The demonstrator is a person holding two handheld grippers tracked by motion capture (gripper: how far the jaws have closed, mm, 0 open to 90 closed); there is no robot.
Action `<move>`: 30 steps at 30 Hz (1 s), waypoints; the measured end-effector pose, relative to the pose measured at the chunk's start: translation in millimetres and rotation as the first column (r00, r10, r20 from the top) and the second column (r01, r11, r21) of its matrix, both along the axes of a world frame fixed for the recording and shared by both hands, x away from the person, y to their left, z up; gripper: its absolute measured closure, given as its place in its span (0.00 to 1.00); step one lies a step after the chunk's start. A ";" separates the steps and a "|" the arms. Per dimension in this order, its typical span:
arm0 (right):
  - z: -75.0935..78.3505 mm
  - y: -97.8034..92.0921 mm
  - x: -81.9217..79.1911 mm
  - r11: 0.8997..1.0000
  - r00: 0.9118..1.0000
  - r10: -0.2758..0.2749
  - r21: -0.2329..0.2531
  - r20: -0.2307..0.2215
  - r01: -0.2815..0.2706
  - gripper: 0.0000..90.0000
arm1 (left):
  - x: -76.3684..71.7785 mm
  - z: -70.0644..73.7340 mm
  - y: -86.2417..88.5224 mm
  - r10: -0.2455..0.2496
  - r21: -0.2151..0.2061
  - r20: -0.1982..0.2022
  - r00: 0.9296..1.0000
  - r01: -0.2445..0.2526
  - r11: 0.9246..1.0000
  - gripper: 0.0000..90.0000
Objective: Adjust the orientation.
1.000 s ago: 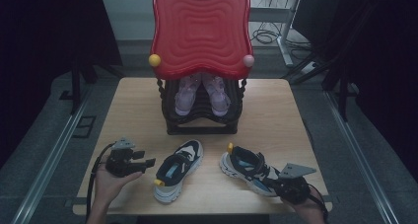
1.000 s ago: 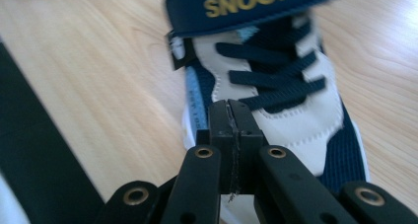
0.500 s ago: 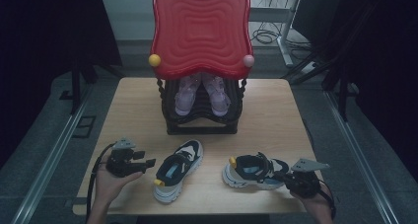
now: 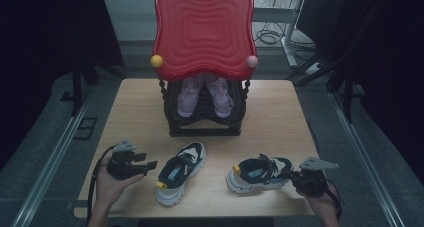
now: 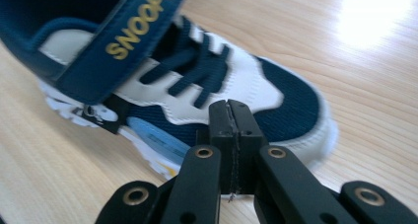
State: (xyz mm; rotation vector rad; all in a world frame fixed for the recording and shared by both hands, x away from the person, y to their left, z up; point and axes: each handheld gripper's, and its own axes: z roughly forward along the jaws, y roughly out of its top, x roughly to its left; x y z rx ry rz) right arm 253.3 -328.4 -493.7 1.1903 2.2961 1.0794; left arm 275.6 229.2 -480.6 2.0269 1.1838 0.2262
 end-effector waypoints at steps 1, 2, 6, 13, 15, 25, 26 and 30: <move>0.0 -3.4 -1.2 1.000 1.000 -0.011 0.010 -0.003 0.011 1.00 | -0.3 0.3 0.5 0.003 -0.003 -0.001 1.000 -0.003 1.000 0.46; -0.6 -6.7 -2.5 1.000 1.000 -0.028 -0.007 -0.006 0.028 1.00 | -0.3 0.5 1.1 0.004 -0.002 0.002 1.000 -0.004 1.000 0.47; -5.8 -20.6 -5.9 0.996 0.996 -0.086 -0.014 -0.024 0.086 1.00 | -0.1 0.5 3.0 0.008 -0.002 0.000 1.000 -0.008 1.000 0.47; -9.0 -19.1 -1.4 0.996 0.995 -0.093 -0.018 -0.035 0.092 1.00 | -0.2 -0.4 2.6 0.011 -0.001 -0.002 1.000 -0.011 1.000 0.47; -8.7 -18.7 0.3 0.995 0.995 -0.094 -0.015 -0.039 0.094 1.00 | -0.1 -0.4 3.1 0.011 -0.001 -0.003 1.000 -0.011 1.000 0.47; -10.8 -15.5 17.3 0.995 0.994 -0.098 -0.011 -0.044 0.097 1.00 | -0.2 -1.0 4.3 0.014 0.001 -0.004 1.000 -0.014 1.000 0.47; -10.8 -14.6 19.9 0.995 0.994 -0.095 -0.010 -0.044 0.095 1.00 | 0.0 -1.0 4.6 0.012 0.003 -0.004 1.000 -0.012 1.000 0.47; -11.5 -10.7 31.3 0.996 0.995 -0.085 -0.004 -0.044 0.085 1.00 | -0.2 -1.3 6.1 0.017 -0.001 -0.006 1.000 -0.017 1.000 0.47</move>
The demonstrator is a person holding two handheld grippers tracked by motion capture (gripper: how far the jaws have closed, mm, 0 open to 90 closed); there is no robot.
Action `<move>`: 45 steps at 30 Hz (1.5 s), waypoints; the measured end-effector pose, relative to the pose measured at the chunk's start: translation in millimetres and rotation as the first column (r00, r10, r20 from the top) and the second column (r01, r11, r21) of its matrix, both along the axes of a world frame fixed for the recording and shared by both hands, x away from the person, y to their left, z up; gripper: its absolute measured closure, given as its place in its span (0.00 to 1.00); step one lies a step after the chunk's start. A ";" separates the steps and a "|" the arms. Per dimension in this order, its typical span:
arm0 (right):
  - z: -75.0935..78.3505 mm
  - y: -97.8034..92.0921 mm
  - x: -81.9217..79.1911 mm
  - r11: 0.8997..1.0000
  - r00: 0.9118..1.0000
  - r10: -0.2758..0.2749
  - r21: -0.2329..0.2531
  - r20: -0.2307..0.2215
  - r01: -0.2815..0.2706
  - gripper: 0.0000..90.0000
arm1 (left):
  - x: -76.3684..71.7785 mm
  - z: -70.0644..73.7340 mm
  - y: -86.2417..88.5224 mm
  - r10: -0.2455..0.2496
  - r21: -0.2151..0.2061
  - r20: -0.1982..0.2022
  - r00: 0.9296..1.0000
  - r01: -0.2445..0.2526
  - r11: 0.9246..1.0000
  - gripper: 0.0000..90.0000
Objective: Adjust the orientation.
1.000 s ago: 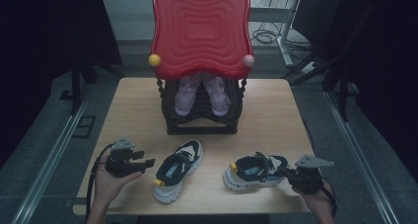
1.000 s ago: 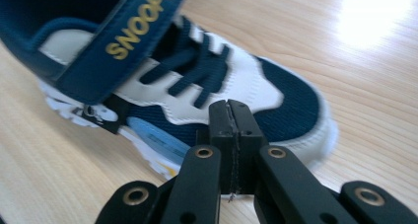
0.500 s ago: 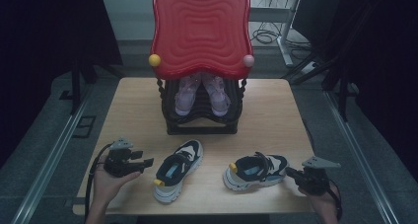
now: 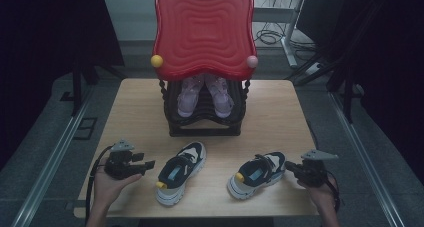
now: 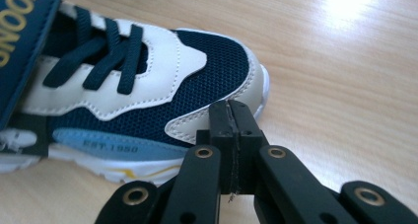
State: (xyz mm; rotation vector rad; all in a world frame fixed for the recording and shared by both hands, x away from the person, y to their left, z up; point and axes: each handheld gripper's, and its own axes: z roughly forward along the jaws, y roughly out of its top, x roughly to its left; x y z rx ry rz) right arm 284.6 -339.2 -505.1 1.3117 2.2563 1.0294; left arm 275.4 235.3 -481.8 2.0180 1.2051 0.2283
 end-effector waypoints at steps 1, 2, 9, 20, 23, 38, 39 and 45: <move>-0.1 1.6 2.4 1.000 1.000 0.003 -0.001 0.000 -0.003 1.00 | 0.0 0.0 0.7 0.002 0.000 0.000 1.000 -0.002 1.000 0.46; -0.4 2.9 4.7 1.000 1.000 0.008 0.002 0.002 -0.008 1.00 | 0.1 0.0 1.5 0.003 -0.001 0.000 1.000 -0.003 1.000 0.47; -0.7 12.4 17.2 0.999 0.999 0.037 0.012 0.008 -0.037 1.00 | 0.7 -1.0 2.7 0.007 -0.001 -0.003 1.000 -0.007 1.000 0.46; -1.9 31.5 36.3 0.996 0.996 0.086 0.008 0.015 -0.086 1.00 | 0.6 -1.3 3.2 0.008 -0.002 -0.004 1.000 -0.008 1.000 0.46; -2.6 35.7 40.6 0.995 0.995 0.097 0.012 0.012 -0.098 1.00 | 0.7 -1.5 3.2 0.009 -0.002 -0.004 1.000 -0.009 1.000 0.46; -11.6 76.3 70.5 0.980 0.980 0.197 0.032 0.014 -0.197 1.00 | -0.4 -0.6 7.1 0.019 -0.005 -0.001 1.000 -0.019 1.000 0.47; -12.4 77.8 71.6 0.978 0.979 0.206 0.041 0.013 -0.206 1.00 | -0.4 -0.7 7.1 0.019 -0.006 0.001 1.000 -0.019 1.000 0.47; -14.6 91.6 77.8 0.963 0.965 0.263 0.070 -0.005 -0.262 1.00 | -0.5 -0.6 6.9 0.020 -0.004 0.000 1.000 -0.020 1.000 0.47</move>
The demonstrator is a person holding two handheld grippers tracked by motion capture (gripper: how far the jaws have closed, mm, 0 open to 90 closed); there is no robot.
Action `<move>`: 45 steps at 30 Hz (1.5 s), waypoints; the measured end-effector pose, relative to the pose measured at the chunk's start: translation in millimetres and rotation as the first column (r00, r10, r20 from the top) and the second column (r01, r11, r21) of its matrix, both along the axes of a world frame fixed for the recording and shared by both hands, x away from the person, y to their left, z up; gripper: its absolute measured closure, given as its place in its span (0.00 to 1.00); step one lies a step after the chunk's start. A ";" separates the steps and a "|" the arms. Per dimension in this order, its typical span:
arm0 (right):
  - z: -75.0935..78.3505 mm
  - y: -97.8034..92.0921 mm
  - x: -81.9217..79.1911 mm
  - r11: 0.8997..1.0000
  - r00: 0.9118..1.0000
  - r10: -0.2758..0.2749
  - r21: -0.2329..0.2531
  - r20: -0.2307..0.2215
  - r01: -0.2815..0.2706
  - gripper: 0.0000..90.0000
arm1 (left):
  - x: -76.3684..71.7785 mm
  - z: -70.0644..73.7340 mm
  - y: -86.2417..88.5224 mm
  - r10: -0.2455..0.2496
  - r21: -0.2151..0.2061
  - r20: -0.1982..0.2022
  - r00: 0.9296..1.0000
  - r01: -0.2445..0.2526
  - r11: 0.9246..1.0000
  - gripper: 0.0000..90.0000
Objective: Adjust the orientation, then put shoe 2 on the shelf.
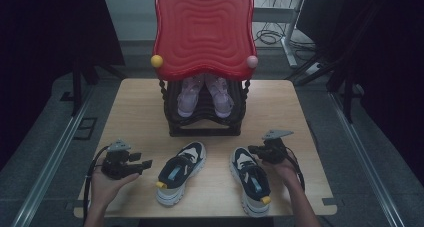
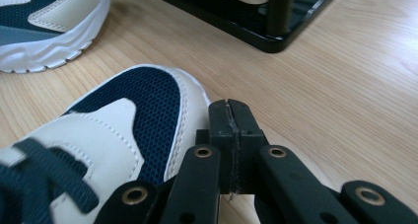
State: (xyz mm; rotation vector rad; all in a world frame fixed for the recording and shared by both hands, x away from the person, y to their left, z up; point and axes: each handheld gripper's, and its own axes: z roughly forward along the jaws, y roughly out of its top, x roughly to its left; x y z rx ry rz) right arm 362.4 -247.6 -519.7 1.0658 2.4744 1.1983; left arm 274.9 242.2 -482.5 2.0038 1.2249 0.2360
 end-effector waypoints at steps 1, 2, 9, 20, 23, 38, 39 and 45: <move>-0.2 2.6 1.1 1.000 1.000 0.012 0.000 -0.001 -0.012 0.99 | 0.0 0.0 0.0 0.000 0.000 0.000 1.000 0.000 1.000 0.47; -0.5 5.4 2.0 1.000 1.000 0.022 0.002 -0.004 -0.022 0.99 | 0.0 -0.1 0.0 0.000 0.001 0.000 1.000 0.000 1.000 0.47; -4.1 16.0 4.0 0.997 0.997 0.071 0.040 -0.016 -0.071 0.99 | -0.7 0.0 1.1 0.000 0.001 0.002 1.000 0.000 1.000 0.47; -3.1 13.1 1.3 0.995 0.997 0.075 0.063 -0.016 -0.074 0.97 | -1.7 0.6 2.2 0.007 0.003 0.005 1.000 -0.007 1.000 0.47; 0.0 8.7 -0.5 0.996 0.998 0.056 0.072 -0.004 -0.056 0.97 | -1.9 0.9 2.7 0.005 0.003 0.007 1.000 -0.006 1.000 0.47; 25.6 -26.0 -27.5 0.992 0.998 -0.038 0.125 0.053 0.031 0.90 | -8.1 9.0 8.6 0.020 -0.007 0.041 0.999 -0.020 1.000 0.47; 29.1 -28.3 -32.5 0.992 0.997 -0.037 0.125 0.061 0.029 0.85 | -9.4 10.8 9.3 0.022 -0.010 0.046 0.999 -0.021 1.000 0.47; 35.7 -29.7 -41.9 0.991 0.996 -0.054 0.126 0.073 0.044 0.71 | -12.7 15.7 10.9 0.021 -0.021 0.060 0.998 -0.020 1.000 0.47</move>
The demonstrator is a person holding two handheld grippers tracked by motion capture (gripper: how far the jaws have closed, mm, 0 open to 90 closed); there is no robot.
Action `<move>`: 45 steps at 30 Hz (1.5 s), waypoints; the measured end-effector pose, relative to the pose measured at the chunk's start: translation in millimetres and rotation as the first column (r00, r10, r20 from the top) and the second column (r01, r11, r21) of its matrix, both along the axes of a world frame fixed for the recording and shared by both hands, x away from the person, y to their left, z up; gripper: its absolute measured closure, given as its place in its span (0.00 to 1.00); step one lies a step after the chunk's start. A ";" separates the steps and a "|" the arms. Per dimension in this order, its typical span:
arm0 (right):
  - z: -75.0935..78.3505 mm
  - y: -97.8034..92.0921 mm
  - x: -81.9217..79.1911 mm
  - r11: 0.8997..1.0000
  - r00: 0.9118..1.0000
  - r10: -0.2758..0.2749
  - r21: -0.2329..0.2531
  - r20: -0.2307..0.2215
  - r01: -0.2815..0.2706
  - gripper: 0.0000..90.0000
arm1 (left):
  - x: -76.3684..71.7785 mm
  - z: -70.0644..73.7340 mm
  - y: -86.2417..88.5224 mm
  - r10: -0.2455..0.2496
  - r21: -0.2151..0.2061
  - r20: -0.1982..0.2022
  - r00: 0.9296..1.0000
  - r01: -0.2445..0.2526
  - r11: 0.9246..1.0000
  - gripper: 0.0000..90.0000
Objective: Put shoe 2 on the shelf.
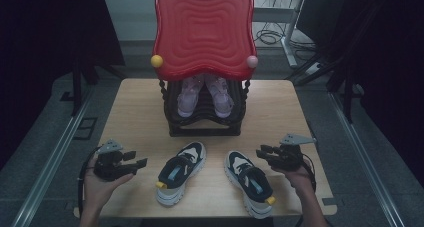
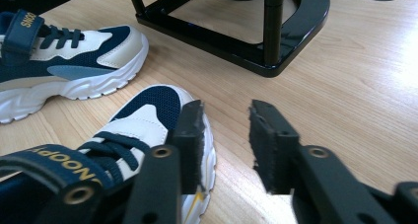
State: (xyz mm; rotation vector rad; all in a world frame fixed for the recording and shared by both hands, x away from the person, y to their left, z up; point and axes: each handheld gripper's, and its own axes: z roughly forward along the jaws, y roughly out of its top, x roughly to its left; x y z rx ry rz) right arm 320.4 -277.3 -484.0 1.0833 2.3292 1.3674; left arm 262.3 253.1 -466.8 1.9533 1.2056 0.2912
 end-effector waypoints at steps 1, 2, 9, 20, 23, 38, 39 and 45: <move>1.3 -0.6 -1.8 1.000 1.000 -0.004 0.004 0.003 0.004 0.69 | -0.6 0.8 0.0 0.001 -0.002 0.003 1.000 -0.001 1.000 0.47; 2.9 -1.5 -4.0 1.000 1.000 -0.010 0.006 0.004 0.010 0.67 | -1.3 1.8 -0.3 0.001 -0.003 0.006 1.000 -0.001 1.000 0.47; 14.2 -12.6 -23.9 0.999 0.999 -0.030 0.022 0.016 0.030 0.58 | -6.0 8.1 -4.1 -0.015 -0.007 0.025 1.000 0.015 1.000 0.47; 29.5 -18.4 -48.9 0.999 0.998 -0.039 0.010 0.042 0.038 0.55 | -14.7 16.4 -8.7 -0.029 -0.002 0.032 0.999 0.029 1.000 0.47; 29.6 -20.4 -55.6 0.998 0.997 -0.060 0.017 0.053 0.059 0.56 | -14.5 15.3 -13.3 -0.040 0.000 0.027 0.999 0.041 0.999 0.47; 26.3 -22.5 -64.2 0.998 0.998 -0.057 0.008 0.033 0.057 0.56 | 4.1 8.0 -53.7 -0.140 0.018 0.013 0.990 0.140 0.990 0.48; 26.4 -21.9 -64.1 0.998 0.998 -0.056 0.007 0.034 0.056 0.56 | 5.6 7.6 -55.7 -0.147 0.016 0.009 0.989 0.147 0.989 0.49; 26.2 -23.0 -63.3 0.998 0.997 -0.064 0.010 0.031 0.064 0.56 | 13.9 5.0 -65.8 -0.182 0.006 -0.017 0.983 0.182 0.983 0.51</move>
